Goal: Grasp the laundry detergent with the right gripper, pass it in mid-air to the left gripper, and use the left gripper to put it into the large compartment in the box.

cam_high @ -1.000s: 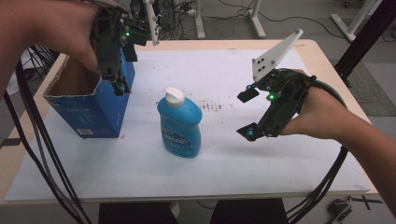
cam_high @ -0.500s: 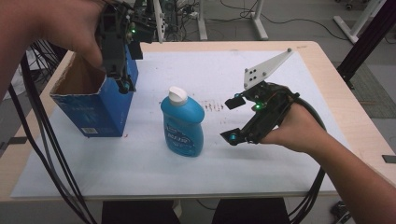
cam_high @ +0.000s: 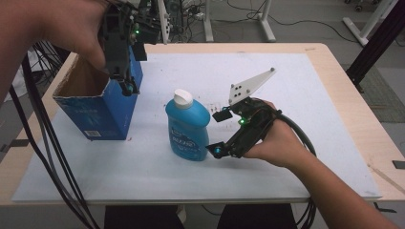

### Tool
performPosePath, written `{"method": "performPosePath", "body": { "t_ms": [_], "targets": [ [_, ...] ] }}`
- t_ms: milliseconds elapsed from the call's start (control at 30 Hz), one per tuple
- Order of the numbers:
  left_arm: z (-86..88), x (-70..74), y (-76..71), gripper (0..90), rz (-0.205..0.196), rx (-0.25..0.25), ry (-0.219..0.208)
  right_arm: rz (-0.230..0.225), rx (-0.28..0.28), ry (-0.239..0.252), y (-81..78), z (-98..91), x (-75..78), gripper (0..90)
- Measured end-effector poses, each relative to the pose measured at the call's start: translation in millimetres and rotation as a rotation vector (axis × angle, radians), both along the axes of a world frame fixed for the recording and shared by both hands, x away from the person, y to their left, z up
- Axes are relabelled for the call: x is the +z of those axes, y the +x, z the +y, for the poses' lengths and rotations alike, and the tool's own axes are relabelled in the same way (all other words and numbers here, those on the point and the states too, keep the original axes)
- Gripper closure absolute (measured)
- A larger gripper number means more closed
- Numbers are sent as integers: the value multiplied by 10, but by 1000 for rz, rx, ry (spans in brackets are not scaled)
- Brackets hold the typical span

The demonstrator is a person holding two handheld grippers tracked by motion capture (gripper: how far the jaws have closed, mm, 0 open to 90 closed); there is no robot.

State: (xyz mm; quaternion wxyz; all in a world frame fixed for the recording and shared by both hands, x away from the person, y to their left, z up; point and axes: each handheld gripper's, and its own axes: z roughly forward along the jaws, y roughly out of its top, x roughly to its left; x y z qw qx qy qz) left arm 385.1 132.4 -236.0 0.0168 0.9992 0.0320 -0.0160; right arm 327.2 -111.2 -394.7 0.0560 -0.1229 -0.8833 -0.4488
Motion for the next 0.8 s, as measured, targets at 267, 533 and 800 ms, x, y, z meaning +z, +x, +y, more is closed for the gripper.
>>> {"method": "performPosePath", "body": {
  "t_ms": [267, 533, 800],
  "targets": [
    [-22, -4, -16, 17, -4, -10, -2, 1, -30, 49, -28, 173, -125, 24],
    [-11, 2, -26, 17, -6, -12, -3, -31, -76, 101, -78, 298, -209, 24],
    [52, -7, -41, 17, -8, -2, -12, -67, -116, 146, -94, 375, -281, 24]
  ]
}}
